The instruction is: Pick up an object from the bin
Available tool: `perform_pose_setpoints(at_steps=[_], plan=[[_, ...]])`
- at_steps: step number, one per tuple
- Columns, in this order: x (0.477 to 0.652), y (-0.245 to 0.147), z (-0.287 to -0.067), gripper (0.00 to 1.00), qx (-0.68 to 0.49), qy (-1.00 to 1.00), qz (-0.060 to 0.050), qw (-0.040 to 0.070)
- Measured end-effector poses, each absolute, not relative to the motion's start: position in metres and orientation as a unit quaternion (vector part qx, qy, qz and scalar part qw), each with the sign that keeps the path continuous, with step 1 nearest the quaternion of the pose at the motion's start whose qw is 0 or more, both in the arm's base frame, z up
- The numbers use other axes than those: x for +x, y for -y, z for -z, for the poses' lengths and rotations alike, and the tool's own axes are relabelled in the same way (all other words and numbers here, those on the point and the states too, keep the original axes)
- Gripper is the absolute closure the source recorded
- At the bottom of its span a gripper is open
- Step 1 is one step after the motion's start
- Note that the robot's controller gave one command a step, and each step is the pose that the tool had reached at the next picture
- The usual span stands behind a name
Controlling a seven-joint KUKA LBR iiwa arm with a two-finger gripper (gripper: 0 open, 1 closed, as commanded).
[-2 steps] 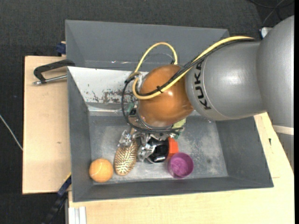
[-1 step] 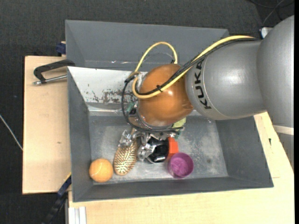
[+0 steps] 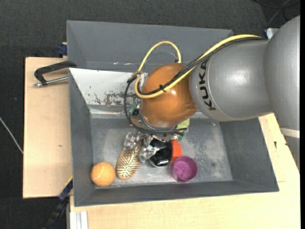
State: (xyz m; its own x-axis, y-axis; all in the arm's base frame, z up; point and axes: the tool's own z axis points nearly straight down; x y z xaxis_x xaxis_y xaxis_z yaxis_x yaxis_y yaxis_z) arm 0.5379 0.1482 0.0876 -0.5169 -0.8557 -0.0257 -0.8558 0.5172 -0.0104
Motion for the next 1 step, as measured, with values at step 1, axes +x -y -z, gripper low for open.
perform_pose_setpoints(at_steps=[1], plan=[[0.5369,-0.1476,-0.0903,1.00,-0.491,-0.871,-0.001,0.009]])
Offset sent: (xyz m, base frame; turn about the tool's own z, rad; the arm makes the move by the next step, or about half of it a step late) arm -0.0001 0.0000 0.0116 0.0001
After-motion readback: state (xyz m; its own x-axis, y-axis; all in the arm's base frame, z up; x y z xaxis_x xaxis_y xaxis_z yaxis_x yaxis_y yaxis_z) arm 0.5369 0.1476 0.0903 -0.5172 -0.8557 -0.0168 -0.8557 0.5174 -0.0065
